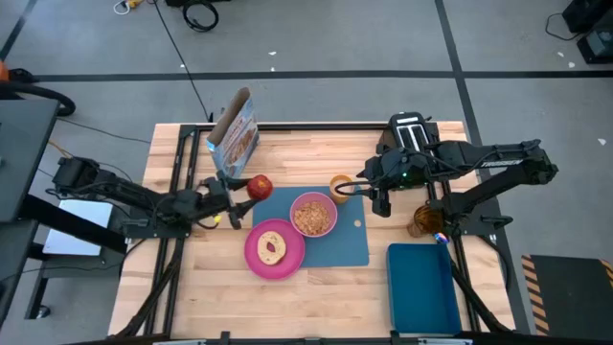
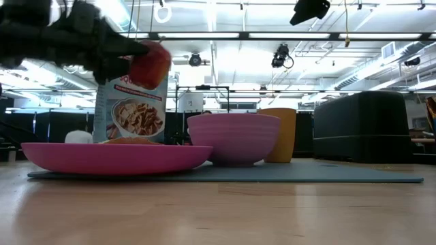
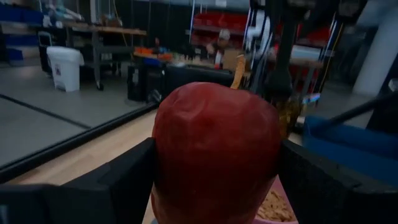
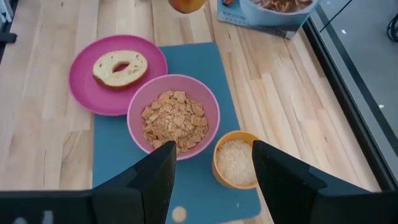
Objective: Arrange a breakfast setting
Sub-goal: Put the red apple on the blue placemat above the pink bowl
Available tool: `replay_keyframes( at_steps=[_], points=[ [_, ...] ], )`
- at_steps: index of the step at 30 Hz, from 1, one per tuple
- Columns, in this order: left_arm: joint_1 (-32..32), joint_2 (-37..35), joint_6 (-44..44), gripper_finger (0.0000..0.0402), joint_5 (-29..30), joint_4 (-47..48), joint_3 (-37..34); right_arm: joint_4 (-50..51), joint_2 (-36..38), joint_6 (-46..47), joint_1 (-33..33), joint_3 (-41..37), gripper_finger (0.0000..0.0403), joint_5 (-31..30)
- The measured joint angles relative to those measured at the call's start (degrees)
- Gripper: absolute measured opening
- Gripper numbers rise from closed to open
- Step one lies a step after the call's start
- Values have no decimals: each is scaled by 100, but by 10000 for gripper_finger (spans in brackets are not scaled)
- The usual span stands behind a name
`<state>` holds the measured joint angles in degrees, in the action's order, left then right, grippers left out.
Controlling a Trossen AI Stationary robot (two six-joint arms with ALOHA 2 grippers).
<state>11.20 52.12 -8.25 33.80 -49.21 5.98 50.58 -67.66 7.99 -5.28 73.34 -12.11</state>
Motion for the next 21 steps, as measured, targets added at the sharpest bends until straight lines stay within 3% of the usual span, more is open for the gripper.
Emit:
replay_keyframes(
  at_steps=[3, 9, 15, 21],
  points=[
    [-2, -4, 96, 303, 11, -871, -519, -241, 0, 2, 2, -122, 220, 23],
    [6, 269, -42, 303, -144, -772, -546, -1249, -186, 94, 4, -353, 220, -9],
    [4, 775, -193, 303, -6, -844, -553, -1882, -1005, -5, -2, -396, 220, 28],
    [0, 1678, -446, 302, 223, -1627, -555, -3076, -1834, -314, 105, -396, 220, 242]
  ],
)
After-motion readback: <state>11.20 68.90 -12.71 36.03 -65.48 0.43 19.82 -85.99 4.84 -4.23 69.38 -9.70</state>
